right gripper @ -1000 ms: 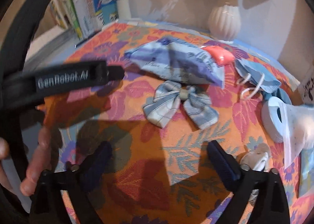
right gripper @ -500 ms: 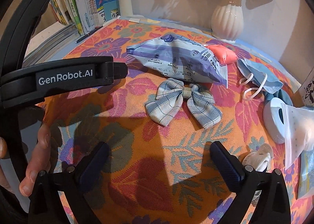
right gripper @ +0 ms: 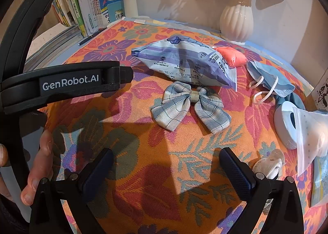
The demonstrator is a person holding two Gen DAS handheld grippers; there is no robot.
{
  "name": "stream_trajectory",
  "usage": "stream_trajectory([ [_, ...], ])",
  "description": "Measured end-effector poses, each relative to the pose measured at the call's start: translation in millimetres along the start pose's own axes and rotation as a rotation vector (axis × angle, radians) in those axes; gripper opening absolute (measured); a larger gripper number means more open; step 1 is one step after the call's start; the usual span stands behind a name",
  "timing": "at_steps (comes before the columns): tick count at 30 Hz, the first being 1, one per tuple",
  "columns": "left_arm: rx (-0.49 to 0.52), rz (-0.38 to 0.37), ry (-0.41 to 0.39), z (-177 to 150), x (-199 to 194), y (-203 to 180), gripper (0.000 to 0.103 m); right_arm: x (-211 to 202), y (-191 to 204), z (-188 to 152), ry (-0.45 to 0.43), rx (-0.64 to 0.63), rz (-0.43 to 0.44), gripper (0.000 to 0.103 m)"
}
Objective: Organize soft objects
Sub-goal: 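Grasp the blue-white snack bag with the left tool while the right tool grasps the hedgehog plush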
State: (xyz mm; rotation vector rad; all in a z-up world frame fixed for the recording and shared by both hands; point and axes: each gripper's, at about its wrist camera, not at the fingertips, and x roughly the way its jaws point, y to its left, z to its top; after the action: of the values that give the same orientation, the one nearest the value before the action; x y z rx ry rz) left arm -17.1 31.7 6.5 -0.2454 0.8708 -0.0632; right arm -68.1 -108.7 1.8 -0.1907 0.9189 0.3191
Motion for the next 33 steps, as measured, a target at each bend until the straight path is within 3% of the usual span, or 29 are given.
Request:
stream_trajectory([
  [12, -0.004, -0.002, 0.0, 0.0, -0.6, 0.2, 0.088, -2.6, -2.3, 0.6, -0.01, 0.014, -0.023, 0.103],
  [15, 0.001, -0.006, -0.002, 0.3, -2.0, -0.1, 0.088, -22.1, -14.3, -2.0, -0.09, 0.07, -0.04, 0.103],
  [18, 0.018, -0.072, -0.009, 1.2, -11.1, -0.7, 0.088, -56.7, -32.6, -14.1, -0.209, 0.124, 0.002, 0.103],
  [22, 0.001, -0.167, -0.01, 10.2, -24.4, 1.0, 0.088, -83.0, -75.3, -33.1, -0.277, 0.241, -0.068, 0.103],
  [25, -0.061, -0.259, 0.017, 24.8, -21.8, 3.8, 0.088, -85.7, -117.0, -39.5, -0.279, 0.387, 0.01, 0.103],
  [28, -0.1, -0.28, 0.036, 39.8, -8.7, -0.4, 0.088, -81.2, -139.4, -42.4, -0.264, 0.486, 0.103, 0.103],
  [33, -0.124, -0.292, 0.091, 55.7, 27.3, -22.8, 0.088, -60.5, -124.3, -42.9, -0.158, 0.426, 0.146, 0.103],
])
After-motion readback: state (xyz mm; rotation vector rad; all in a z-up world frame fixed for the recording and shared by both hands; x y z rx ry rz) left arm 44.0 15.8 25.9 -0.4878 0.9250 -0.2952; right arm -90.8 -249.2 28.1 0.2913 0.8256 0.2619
